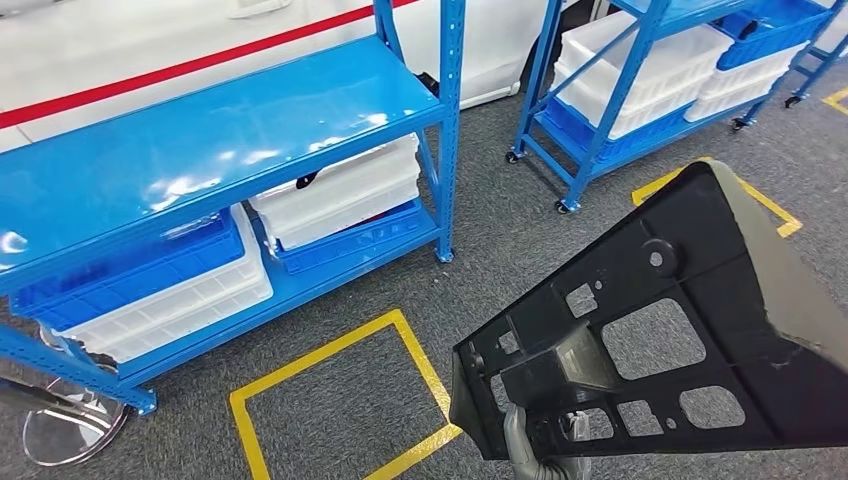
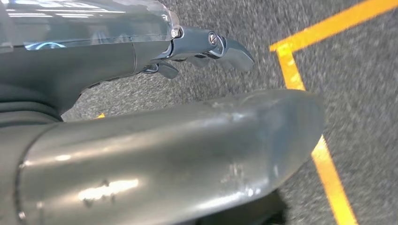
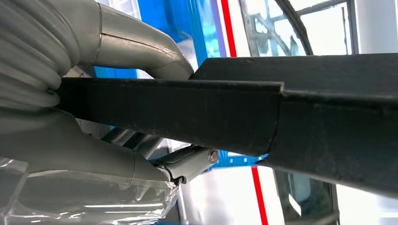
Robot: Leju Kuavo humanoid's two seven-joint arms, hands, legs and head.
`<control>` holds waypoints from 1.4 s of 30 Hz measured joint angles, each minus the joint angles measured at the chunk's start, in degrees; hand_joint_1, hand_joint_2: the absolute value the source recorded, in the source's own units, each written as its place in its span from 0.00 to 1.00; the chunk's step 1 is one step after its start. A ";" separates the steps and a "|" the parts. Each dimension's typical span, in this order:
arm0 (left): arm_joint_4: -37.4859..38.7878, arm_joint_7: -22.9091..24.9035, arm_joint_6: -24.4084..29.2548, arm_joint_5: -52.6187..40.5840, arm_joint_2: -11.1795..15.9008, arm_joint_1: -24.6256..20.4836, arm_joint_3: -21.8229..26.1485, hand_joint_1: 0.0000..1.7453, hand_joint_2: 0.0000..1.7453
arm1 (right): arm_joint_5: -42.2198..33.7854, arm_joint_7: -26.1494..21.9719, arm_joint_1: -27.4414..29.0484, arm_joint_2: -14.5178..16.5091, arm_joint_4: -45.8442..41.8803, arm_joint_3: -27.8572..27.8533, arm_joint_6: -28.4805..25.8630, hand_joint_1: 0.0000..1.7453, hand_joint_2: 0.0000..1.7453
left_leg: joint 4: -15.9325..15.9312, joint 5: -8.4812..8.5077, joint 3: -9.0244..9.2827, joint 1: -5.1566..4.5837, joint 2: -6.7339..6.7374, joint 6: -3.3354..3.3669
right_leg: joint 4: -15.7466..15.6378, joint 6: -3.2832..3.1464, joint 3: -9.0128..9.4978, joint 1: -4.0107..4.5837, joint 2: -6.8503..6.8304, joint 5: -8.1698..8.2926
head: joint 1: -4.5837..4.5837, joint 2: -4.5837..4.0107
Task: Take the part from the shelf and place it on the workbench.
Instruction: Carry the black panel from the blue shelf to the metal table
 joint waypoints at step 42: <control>-0.02 0.11 0.76 -1.54 2.39 -0.95 2.25 0.00 0.00 | 5.59 -1.40 2.52 4.10 -1.82 -7.10 2.21 1.00 1.00 | -16.13 9.34 5.55 0.53 -1.57 2.58 | 5.19 2.19 -3.30 0.52 2.88 -2.56 | 0.48 0.01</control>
